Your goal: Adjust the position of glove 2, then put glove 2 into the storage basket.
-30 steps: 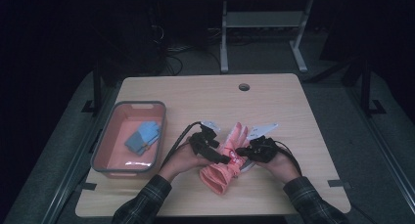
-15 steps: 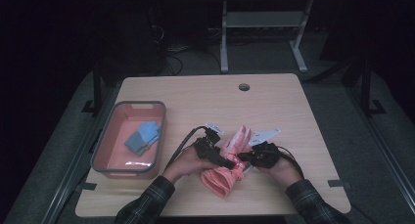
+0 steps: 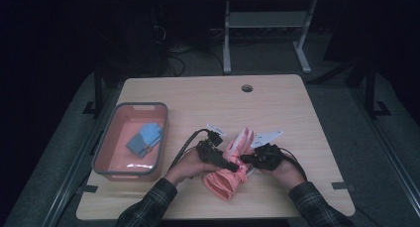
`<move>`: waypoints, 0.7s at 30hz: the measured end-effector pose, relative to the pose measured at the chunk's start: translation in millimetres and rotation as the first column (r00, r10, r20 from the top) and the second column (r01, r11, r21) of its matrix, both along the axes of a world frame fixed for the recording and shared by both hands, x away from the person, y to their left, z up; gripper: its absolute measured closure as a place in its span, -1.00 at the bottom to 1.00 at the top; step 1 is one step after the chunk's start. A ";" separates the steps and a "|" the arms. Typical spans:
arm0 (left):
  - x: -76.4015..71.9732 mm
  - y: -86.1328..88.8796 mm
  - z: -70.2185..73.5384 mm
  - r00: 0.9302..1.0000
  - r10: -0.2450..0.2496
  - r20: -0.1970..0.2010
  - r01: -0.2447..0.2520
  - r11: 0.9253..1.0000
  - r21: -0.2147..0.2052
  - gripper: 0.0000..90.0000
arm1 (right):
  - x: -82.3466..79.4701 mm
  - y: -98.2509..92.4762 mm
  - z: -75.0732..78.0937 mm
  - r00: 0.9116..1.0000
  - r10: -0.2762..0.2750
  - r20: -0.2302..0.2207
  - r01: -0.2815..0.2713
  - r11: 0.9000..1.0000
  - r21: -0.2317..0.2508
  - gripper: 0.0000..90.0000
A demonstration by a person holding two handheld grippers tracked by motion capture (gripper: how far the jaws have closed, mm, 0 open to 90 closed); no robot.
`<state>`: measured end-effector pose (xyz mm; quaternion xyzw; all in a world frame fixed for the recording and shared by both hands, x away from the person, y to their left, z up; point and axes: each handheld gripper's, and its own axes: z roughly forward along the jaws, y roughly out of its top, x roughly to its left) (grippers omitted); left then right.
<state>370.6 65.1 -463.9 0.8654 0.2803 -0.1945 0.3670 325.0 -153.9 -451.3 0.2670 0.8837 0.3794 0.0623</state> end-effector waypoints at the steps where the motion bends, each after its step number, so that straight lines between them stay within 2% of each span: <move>1: 0.0 0.1 -0.1 1.000 0.007 -0.008 -0.007 1.000 -0.001 -0.59 | 0.0 0.4 0.0 1.000 0.001 -0.002 -0.001 1.000 0.001 1.00; 10: 5.1 2.4 -0.1 0.997 0.035 -0.062 -0.033 0.999 0.030 -0.11 | 2.3 5.5 0.6 1.000 0.006 -0.001 -0.006 1.000 -0.012 1.00; 12: 5.6 2.2 0.3 0.997 0.048 -0.054 -0.046 0.998 0.049 0.07 | 2.4 6.7 0.8 1.000 0.004 -0.002 -0.004 1.000 -0.014 1.00; 18: 6.5 4.6 2.2 0.998 0.051 -0.043 -0.049 0.997 0.057 0.29 | 3.9 6.8 1.8 1.000 0.005 0.008 -0.005 1.000 -0.004 1.00; 20: 7.0 6.2 2.0 0.995 0.067 -0.068 -0.065 0.997 0.041 0.30 | 3.7 3.3 4.8 1.000 0.005 0.016 -0.006 1.000 0.013 0.99; 21: 8.0 7.5 1.4 0.995 0.064 -0.072 -0.062 0.998 0.030 0.30 | 2.9 1.1 7.0 1.000 0.003 0.010 -0.003 1.000 0.027 0.90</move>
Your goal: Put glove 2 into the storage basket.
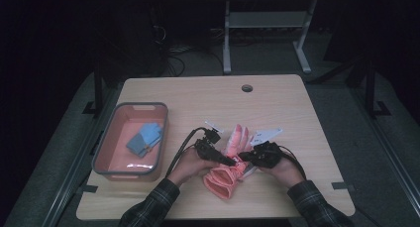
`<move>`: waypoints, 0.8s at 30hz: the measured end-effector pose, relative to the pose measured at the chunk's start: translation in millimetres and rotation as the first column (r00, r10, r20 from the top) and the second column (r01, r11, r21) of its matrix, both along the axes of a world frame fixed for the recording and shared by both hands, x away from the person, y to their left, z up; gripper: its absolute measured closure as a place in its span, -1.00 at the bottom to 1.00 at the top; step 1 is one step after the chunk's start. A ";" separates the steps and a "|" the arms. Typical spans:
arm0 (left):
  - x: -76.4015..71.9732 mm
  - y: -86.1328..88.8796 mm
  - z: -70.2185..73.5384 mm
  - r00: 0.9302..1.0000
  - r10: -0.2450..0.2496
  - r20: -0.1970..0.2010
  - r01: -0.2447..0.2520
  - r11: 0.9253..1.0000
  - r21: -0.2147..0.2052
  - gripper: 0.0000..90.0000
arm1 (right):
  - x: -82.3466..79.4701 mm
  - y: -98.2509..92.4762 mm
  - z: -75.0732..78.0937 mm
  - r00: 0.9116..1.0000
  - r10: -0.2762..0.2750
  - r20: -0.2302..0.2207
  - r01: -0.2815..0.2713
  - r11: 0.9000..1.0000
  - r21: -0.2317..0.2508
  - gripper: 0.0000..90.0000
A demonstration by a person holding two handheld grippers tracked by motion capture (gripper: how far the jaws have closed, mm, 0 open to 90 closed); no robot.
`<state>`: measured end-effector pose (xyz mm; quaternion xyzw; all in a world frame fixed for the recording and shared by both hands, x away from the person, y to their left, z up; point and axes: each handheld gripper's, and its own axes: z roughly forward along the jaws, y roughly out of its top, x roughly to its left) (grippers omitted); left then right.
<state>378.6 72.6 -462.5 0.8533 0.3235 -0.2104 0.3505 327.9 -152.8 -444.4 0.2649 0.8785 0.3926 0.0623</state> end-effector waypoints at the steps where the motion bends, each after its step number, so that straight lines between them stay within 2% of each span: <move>1: 0.7 0.6 -0.4 1.000 -0.002 -0.001 0.002 1.000 -0.009 0.30 | -0.7 -2.9 2.5 1.000 -0.004 -0.001 0.004 1.000 0.018 0.81; 5: 0.1 0.4 1.8 0.999 -0.035 0.025 0.036 0.999 -0.018 0.31 | -6.0 -16.2 10.9 0.999 -0.040 0.010 0.039 0.998 0.057 0.68; 7: -2.4 -0.1 4.3 0.998 -0.037 0.052 0.038 0.999 -0.018 0.31 | -8.2 -24.8 12.4 0.998 -0.065 0.020 0.064 0.996 0.066 0.65; 9: -3.9 -0.1 6.1 0.997 -0.038 0.063 0.040 0.999 -0.023 0.33 | -10.2 -35.7 12.9 0.995 -0.093 0.020 0.091 0.992 0.088 0.60; 13: -7.0 1.4 8.5 0.996 -0.033 0.082 0.038 0.998 -0.051 0.34 | -15.6 -51.2 11.8 0.990 -0.135 0.028 0.132 0.987 0.096 0.53; 15: -8.7 2.0 10.5 0.995 -0.029 0.100 0.035 0.998 -0.058 0.35 | -18.0 -58.4 8.9 0.987 -0.159 0.038 0.155 0.984 0.091 0.49; 21: -10.7 7.2 20.0 0.991 -0.014 0.136 0.028 0.995 -0.098 0.37 | -18.0 -73.4 -5.9 0.972 -0.234 0.008 0.233 0.971 0.055 0.26; 24: -11.6 10.7 25.9 0.987 -0.007 0.161 0.022 0.995 -0.094 0.37 | -13.9 -76.9 -13.1 0.963 -0.270 0.024 0.270 0.963 0.021 0.14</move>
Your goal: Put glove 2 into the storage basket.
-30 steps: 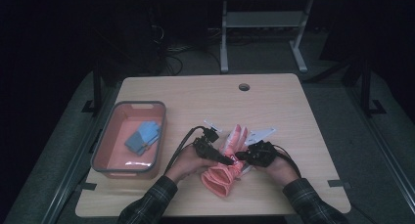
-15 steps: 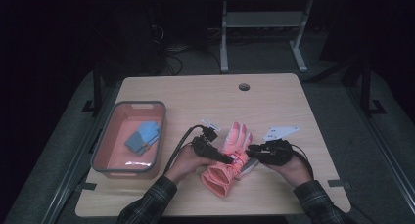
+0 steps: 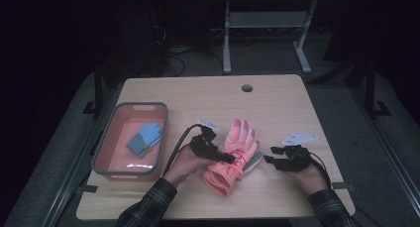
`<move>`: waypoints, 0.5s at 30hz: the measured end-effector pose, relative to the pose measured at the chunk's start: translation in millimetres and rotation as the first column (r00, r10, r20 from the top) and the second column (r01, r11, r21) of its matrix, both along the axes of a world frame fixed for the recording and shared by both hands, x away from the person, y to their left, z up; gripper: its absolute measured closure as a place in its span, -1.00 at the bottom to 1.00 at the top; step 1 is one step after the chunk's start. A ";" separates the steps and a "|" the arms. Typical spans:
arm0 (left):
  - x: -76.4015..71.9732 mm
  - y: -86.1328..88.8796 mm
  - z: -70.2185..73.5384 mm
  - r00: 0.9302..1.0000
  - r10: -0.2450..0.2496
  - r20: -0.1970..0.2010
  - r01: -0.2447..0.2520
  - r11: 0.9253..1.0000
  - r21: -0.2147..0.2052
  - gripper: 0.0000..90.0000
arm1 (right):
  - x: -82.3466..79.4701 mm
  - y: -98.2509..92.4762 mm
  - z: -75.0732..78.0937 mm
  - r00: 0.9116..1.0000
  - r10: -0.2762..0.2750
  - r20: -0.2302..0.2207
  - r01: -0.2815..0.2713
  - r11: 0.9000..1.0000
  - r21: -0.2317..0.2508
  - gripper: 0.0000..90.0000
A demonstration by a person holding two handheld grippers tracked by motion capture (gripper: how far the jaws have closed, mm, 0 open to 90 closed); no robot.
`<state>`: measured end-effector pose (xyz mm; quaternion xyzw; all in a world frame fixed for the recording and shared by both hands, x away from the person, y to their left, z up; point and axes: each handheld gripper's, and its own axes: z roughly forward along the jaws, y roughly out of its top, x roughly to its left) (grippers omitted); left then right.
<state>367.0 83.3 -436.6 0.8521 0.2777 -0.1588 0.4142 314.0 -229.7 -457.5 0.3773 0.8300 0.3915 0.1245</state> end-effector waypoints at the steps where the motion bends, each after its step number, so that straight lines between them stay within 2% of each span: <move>1: -0.3 1.3 1.6 1.000 0.004 0.003 -0.004 1.000 -0.010 0.38 | 1.2 -1.1 -1.5 1.000 -0.007 -0.001 0.007 1.000 -0.004 0.09; 5: -0.3 7.1 10.1 0.999 0.008 0.041 -0.008 1.000 -0.014 0.38 | 5.2 -4.4 -8.3 0.998 -0.067 0.013 0.068 0.998 -0.019 -0.12; 8: -0.5 10.4 14.6 0.997 0.021 0.068 -0.020 1.000 -0.014 0.38 | 8.3 -6.1 -13.1 0.995 -0.103 0.012 0.103 0.994 -0.034 -0.18; 12: -0.4 14.9 20.6 0.995 0.034 0.091 -0.033 0.999 -0.013 0.38 | 11.6 -5.5 -20.1 0.989 -0.142 0.038 0.144 0.987 -0.071 -0.26; 15: 0.1 18.2 24.3 0.994 0.046 0.097 -0.044 0.999 -0.021 0.38 | 13.4 -6.3 -22.7 0.987 -0.155 0.042 0.157 0.986 -0.063 -0.36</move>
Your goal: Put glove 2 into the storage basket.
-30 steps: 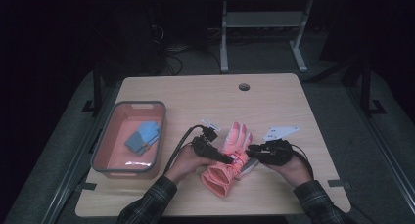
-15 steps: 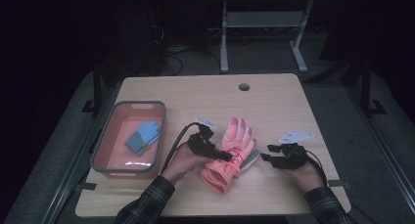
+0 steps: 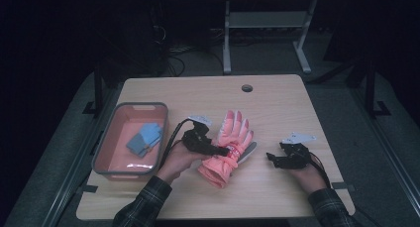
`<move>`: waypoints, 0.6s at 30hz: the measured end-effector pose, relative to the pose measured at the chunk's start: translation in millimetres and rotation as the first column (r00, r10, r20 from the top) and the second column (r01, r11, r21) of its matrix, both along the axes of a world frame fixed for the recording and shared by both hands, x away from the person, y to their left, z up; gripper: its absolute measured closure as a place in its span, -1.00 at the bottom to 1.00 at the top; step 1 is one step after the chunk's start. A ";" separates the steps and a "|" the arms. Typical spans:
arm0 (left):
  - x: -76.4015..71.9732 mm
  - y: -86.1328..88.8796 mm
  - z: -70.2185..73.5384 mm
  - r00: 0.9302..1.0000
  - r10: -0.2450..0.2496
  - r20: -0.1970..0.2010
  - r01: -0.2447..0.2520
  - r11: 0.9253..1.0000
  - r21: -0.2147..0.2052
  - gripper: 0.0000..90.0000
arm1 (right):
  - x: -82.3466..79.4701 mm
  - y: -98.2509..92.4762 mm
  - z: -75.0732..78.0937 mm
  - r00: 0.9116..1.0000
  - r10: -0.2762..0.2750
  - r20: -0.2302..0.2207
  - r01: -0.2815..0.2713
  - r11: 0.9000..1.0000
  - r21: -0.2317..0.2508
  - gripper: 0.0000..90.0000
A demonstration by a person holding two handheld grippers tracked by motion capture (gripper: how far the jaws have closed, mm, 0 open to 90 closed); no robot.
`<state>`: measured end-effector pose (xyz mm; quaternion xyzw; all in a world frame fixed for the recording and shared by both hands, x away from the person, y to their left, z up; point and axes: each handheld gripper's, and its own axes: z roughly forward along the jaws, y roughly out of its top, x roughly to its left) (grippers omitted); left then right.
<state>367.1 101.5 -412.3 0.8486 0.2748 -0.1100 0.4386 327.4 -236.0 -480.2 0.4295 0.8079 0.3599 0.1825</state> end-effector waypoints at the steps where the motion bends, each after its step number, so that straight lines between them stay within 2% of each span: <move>1: 0.1 1.0 1.8 1.000 0.010 0.004 -0.010 1.000 -0.005 0.38 | 0.5 -0.8 -0.9 1.000 -0.006 -0.001 0.006 1.000 0.003 -0.40; 7: 0.8 9.6 11.9 0.999 0.032 0.031 -0.032 0.999 -0.012 0.38 | 3.6 -3.1 -2.0 0.999 -0.028 -0.019 0.028 1.000 0.005 -0.59; 13: 2.1 22.3 23.7 0.997 0.059 0.054 -0.058 0.998 -0.022 0.38 | 3.9 -3.4 -2.0 0.999 -0.036 -0.020 0.037 0.999 0.003 -0.61; 18: 4.1 37.2 38.1 0.992 0.095 0.081 -0.092 0.995 -0.036 0.37 | 3.8 -3.1 -2.0 0.999 -0.040 -0.023 0.040 0.999 0.004 -0.61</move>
